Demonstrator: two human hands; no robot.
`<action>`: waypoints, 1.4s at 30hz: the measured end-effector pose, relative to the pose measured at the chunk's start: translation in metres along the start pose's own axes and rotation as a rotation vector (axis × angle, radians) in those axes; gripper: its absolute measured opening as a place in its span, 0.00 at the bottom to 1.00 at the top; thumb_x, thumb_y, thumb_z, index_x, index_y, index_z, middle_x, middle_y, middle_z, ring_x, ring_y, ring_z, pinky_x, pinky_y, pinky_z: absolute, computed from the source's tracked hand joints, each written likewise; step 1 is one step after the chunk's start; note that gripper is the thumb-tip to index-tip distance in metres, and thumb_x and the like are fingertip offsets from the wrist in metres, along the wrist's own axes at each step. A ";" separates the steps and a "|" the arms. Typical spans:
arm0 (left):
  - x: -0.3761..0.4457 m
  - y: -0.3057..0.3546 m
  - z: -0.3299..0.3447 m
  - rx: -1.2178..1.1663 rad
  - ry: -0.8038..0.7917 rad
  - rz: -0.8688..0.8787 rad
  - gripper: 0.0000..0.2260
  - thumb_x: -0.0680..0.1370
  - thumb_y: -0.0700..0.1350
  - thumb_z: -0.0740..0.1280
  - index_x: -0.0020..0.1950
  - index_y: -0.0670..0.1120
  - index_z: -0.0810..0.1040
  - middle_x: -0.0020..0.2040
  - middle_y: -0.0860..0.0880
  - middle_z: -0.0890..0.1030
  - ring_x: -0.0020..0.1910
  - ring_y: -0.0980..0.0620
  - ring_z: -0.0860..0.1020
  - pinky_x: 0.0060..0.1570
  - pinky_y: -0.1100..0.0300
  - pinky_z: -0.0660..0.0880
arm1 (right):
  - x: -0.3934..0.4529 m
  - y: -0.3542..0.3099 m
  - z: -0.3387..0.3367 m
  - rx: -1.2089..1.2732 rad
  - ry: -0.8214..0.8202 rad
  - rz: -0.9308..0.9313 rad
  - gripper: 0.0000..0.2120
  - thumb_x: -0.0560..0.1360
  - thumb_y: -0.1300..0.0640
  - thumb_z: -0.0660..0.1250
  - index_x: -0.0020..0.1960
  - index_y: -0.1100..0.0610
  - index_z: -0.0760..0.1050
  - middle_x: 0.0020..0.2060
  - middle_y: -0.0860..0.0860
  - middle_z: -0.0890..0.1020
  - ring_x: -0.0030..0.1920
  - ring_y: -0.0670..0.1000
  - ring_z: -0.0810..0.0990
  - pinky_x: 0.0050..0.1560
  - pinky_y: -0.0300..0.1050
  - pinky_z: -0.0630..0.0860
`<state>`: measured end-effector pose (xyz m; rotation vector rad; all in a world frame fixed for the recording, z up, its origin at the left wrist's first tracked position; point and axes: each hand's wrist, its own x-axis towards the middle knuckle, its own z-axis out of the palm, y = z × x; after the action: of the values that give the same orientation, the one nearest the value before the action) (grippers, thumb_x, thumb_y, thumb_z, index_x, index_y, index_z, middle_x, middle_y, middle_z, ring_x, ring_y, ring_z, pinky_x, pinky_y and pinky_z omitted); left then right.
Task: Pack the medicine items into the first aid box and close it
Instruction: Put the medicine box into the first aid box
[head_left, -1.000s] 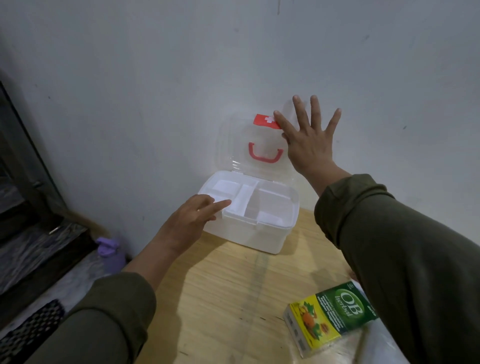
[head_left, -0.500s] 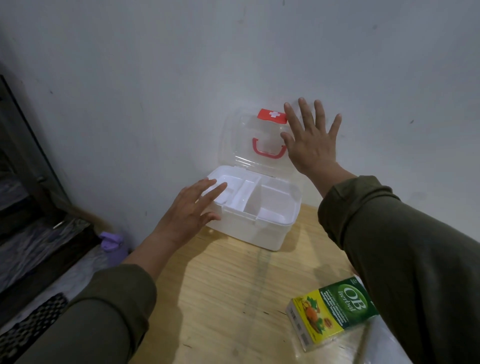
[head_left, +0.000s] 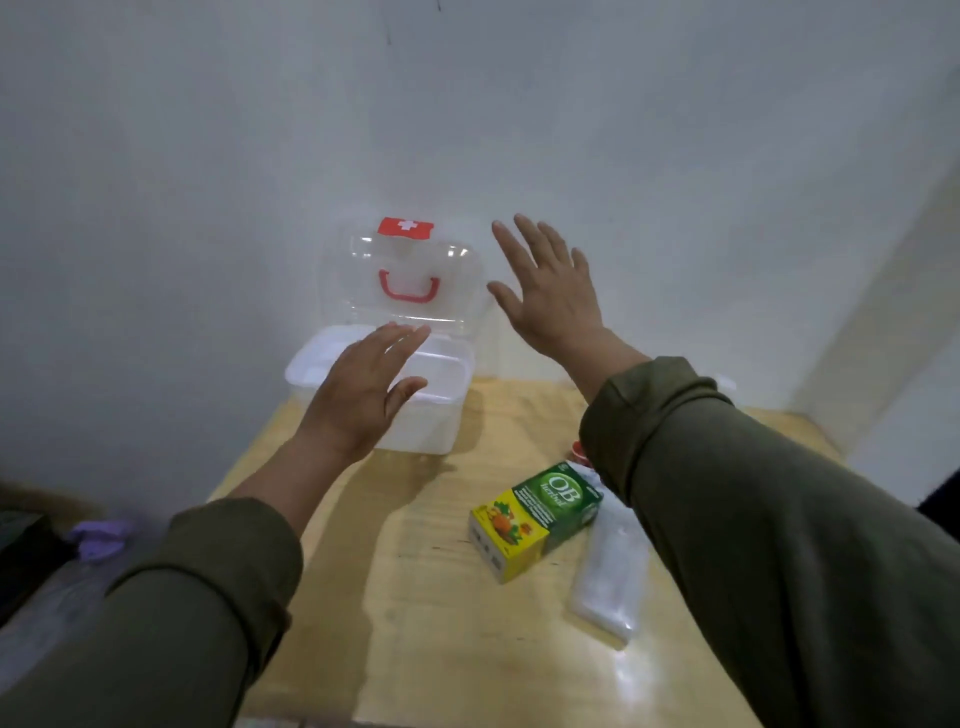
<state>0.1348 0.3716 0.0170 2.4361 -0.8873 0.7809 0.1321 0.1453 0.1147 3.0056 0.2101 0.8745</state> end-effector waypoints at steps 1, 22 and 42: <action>-0.001 0.012 0.002 -0.029 -0.032 0.007 0.30 0.78 0.64 0.45 0.72 0.47 0.65 0.70 0.45 0.71 0.71 0.46 0.66 0.68 0.51 0.62 | -0.013 0.003 -0.003 0.008 0.002 0.011 0.29 0.80 0.44 0.52 0.77 0.48 0.47 0.77 0.51 0.52 0.77 0.55 0.51 0.73 0.59 0.53; -0.065 0.118 0.020 -0.252 -0.670 -0.369 0.40 0.63 0.66 0.71 0.69 0.48 0.68 0.62 0.47 0.78 0.59 0.49 0.75 0.55 0.59 0.70 | -0.183 0.030 0.012 0.228 -0.534 0.003 0.34 0.74 0.47 0.67 0.75 0.48 0.56 0.76 0.47 0.57 0.75 0.51 0.54 0.72 0.55 0.59; -0.044 0.096 -0.009 -0.348 -0.392 -0.350 0.38 0.60 0.56 0.79 0.68 0.54 0.69 0.58 0.54 0.77 0.56 0.59 0.74 0.54 0.63 0.68 | -0.150 0.039 0.012 0.417 -0.449 -0.020 0.34 0.66 0.53 0.75 0.68 0.54 0.66 0.60 0.55 0.72 0.60 0.55 0.73 0.61 0.47 0.70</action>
<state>0.0377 0.3292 0.0149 2.3606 -0.6307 0.0169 0.0175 0.0877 0.0262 3.4640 0.4615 0.1435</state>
